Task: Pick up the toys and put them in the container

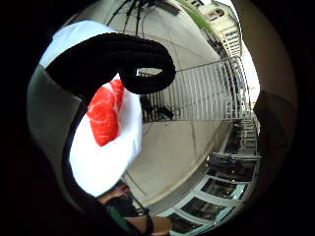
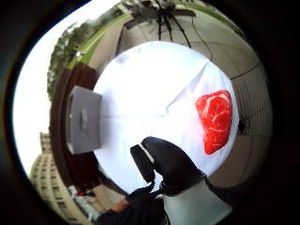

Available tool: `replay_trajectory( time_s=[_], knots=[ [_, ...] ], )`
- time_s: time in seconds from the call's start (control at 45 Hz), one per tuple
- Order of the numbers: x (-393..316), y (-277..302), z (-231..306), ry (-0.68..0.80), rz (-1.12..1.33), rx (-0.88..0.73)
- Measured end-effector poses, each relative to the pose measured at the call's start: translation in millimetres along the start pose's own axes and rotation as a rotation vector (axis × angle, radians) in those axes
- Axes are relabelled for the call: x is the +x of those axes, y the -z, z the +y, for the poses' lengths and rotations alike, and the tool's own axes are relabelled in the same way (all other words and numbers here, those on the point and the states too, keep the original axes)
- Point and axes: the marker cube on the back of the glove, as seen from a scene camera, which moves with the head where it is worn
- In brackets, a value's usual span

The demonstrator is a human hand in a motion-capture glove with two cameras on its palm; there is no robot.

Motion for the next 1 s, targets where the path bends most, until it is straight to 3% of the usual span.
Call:
replay_trajectory(
  time_s=[0.067, 0.178, 0.311, 0.578, 0.645, 0.711, 0.778, 0.889, 1.001],
  knots=[
    [8.2, -20.1, -2.9, 0.028, -0.002, 0.005],
    [14.3, -55.2, 16.0, -0.095, -0.014, -0.169],
    [19.2, -94.9, 21.8, -0.141, -0.025, -0.196],
    [24.9, -140.6, 19.9, -0.093, -0.011, -0.268],
    [24.9, -150.7, 18.2, -0.090, -0.039, -0.241],
    [26.7, -161.1, 10.3, -0.055, -0.067, -0.097],
    [29.2, -163.9, 6.4, -0.030, -0.086, -0.006],
    [30.5, -153.8, 25.7, -0.063, -0.093, -0.201],
    [28.2, -141.5, 26.4, -0.063, -0.045, -0.216]
  ],
)
